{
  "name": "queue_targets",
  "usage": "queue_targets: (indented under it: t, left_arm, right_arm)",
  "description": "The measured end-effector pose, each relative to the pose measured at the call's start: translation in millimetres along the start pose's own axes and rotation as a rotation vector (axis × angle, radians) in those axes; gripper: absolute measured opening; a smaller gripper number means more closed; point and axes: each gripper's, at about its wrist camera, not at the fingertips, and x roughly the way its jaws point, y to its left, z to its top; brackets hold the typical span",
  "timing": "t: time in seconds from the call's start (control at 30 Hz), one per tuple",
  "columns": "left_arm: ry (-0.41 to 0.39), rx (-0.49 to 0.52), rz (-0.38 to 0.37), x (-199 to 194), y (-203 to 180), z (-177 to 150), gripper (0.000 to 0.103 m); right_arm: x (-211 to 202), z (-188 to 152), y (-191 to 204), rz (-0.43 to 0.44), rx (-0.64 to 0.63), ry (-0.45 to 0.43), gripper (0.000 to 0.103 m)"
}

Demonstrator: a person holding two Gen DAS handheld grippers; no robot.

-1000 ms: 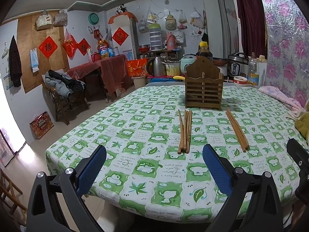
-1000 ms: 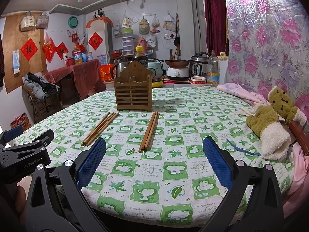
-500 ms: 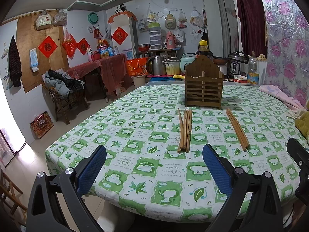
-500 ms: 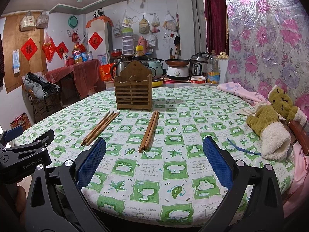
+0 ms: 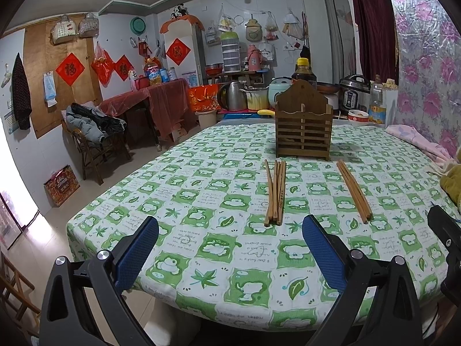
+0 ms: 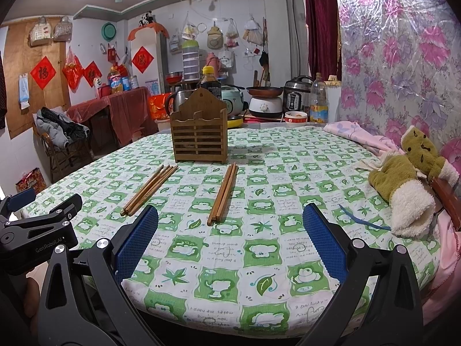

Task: Organize utensils

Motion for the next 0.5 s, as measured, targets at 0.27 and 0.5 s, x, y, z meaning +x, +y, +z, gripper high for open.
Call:
queue_targets:
  t: [0.27,0.5]
  left_arm:
    - [0.004,0.001,0.0,0.8,0.0,0.5,0.097]
    - [0.004,0.002,0.0,-0.5,0.3,0.9,0.097]
  right_arm:
    - [1.1,0.1,-0.3,0.0,0.0,0.002,0.097]
    - [1.5,0.0,-0.3,0.001,0.0,0.006,0.097]
